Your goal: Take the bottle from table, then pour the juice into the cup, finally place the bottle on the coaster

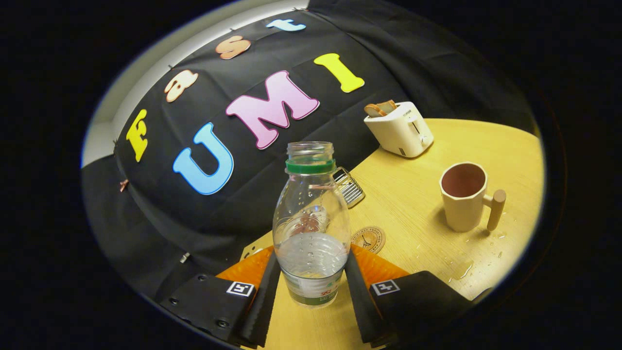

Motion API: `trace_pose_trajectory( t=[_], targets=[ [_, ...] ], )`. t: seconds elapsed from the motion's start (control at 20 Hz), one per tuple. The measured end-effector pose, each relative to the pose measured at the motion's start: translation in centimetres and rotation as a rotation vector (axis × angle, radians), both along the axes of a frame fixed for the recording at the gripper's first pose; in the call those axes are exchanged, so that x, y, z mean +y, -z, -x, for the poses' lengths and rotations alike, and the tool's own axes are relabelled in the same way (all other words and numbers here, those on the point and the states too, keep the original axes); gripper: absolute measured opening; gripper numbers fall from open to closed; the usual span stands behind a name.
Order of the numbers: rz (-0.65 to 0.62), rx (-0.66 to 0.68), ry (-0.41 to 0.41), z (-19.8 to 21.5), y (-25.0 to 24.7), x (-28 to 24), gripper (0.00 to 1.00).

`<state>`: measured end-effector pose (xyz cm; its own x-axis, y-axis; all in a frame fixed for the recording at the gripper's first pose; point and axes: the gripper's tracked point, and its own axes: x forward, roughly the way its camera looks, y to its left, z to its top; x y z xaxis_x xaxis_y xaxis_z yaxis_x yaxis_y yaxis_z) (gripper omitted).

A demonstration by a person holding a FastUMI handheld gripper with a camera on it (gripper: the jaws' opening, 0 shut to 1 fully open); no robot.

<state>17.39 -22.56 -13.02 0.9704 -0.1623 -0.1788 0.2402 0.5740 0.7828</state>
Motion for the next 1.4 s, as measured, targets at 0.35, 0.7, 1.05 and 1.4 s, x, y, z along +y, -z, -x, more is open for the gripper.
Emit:
trace_pose_trajectory(
  t=[0.35,0.7,1.05,1.4],
  targets=[
    [-0.266,-0.032,0.057,0.4,2.3,-4.7,0.72],
    [-0.448,-0.018,0.080,-0.1,4.5,-6.6,0.71],
    [-0.647,-0.024,0.150,-0.9,5.2,-8.4,0.71],
    [-0.790,-0.025,0.188,-1.6,5.6,-9.0,0.71]
  ],
)
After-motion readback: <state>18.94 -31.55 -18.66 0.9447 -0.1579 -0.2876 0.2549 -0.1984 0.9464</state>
